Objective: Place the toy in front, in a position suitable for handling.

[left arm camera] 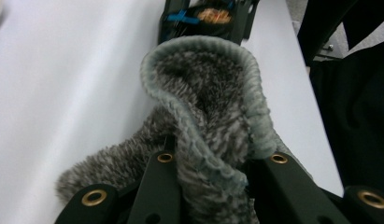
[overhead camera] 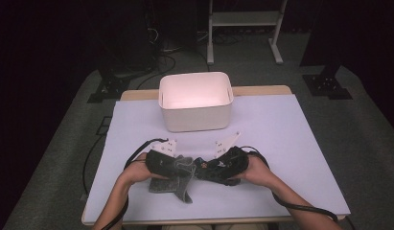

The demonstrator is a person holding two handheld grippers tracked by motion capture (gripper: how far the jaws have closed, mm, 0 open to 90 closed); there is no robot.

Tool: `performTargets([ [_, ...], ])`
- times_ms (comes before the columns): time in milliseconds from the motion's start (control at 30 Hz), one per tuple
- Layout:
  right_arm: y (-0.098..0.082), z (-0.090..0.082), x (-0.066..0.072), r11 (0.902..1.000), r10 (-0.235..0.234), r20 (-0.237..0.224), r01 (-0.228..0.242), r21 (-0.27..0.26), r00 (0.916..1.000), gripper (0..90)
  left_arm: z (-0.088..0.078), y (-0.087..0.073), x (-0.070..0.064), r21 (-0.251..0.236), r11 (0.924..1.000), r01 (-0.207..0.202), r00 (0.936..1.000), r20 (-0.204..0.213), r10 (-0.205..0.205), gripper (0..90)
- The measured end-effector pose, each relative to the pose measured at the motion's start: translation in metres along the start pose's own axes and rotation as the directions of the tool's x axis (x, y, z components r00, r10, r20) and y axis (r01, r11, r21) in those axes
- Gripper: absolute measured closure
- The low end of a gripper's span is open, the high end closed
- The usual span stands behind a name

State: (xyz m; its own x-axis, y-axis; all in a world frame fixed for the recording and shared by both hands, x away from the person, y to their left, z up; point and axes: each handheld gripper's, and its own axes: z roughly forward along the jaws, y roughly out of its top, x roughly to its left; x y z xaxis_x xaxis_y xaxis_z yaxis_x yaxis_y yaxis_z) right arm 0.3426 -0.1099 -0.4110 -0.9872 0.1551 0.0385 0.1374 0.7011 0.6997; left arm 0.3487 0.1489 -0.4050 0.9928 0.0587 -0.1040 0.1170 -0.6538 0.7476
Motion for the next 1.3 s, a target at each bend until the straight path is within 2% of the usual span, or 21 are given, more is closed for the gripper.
performTargets([
  [100, 0.005, -0.002, 0.0, 0.9991, 0.0, 0.011, 0.001, -0.042, 0.9999, 56.6, -0.008, 0.012, -0.001, 0.023, 0.9992, -0.034, 0.9993, -0.013, 0.034, 76.7],
  [167, 0.008, -0.003, -0.001, 0.9975, -0.002, 0.015, 0.003, -0.07, 0.9999, 56.6, -0.018, 0.017, -0.001, 0.011, 0.9989, -0.045, 0.9988, -0.02, 0.045, 76.9],
  [233, 0.011, -0.003, -0.001, 0.9935, 0.01, 0.004, -0.01, -0.113, 0.9999, 56.6, -0.028, 0.023, -0.003, -0.001, 0.9987, -0.051, 0.9982, -0.032, 0.051, 77.5],
  [333, 0.018, -0.001, -0.002, 0.9857, 0.006, -0.006, -0.007, -0.168, 1.0, 56.6, -0.043, 0.03, -0.006, 0.006, 0.9979, -0.065, 0.9967, -0.048, 0.065, 77.5],
  [400, 0.021, 0.001, -0.001, 0.9814, 0.0, -0.011, -0.002, -0.192, 0.9999, 56.8, -0.048, 0.034, -0.009, 0.01, 0.9974, -0.071, 0.9962, -0.05, 0.072, 77.4],
  [433, 0.022, 0.003, -0.001, 0.9801, -0.005, -0.013, 0.002, -0.198, 0.9999, 56.8, -0.049, 0.035, -0.009, 0.027, 0.9969, -0.074, 0.996, -0.048, 0.075, 77.4],
  [567, 0.017, 0.002, -0.002, 0.975, 0.009, -0.021, -0.013, -0.222, 0.9997, 56.9, -0.045, 0.035, -0.009, 0.007, 0.9975, -0.07, 0.9965, -0.045, 0.07, 77.3],
  [667, 0.014, -0.004, -0.001, 0.9764, 0.011, -0.011, -0.013, -0.215, 0.9999, 56.8, -0.042, 0.039, -0.009, -0.006, 0.997, -0.077, 0.9962, -0.041, 0.077, 77.2],
  [867, 0.003, -0.022, 0.001, 0.9788, 0.014, 0.008, -0.013, -0.204, 0.9999, 56.4, -0.038, 0.046, -0.007, 0.015, 0.996, -0.088, 0.9953, -0.039, 0.088, 76.9],
  [1000, -0.004, -0.033, 0.001, 0.9803, 0.023, 0.02, -0.019, -0.196, 0.9995, 56.4, -0.03, 0.053, -0.007, 0.017, 0.9955, -0.093, 0.9953, -0.026, 0.094, 76.6],
  [1167, -0.008, -0.044, 0.008, 0.9837, 0.001, 0.042, 0.007, -0.18, 0.9991, 56.6, -0.019, 0.061, -0.007, 0.024, 0.9936, -0.111, 0.9939, -0.002, 0.111, 76.4],
  [1300, -0.015, -0.05, 0.011, 0.9824, 0.006, 0.055, 0.005, -0.187, 0.9985, 56.6, -0.011, 0.065, -0.007, 0.035, 0.9925, -0.117, 0.993, 0.016, 0.117, 76.5],
])
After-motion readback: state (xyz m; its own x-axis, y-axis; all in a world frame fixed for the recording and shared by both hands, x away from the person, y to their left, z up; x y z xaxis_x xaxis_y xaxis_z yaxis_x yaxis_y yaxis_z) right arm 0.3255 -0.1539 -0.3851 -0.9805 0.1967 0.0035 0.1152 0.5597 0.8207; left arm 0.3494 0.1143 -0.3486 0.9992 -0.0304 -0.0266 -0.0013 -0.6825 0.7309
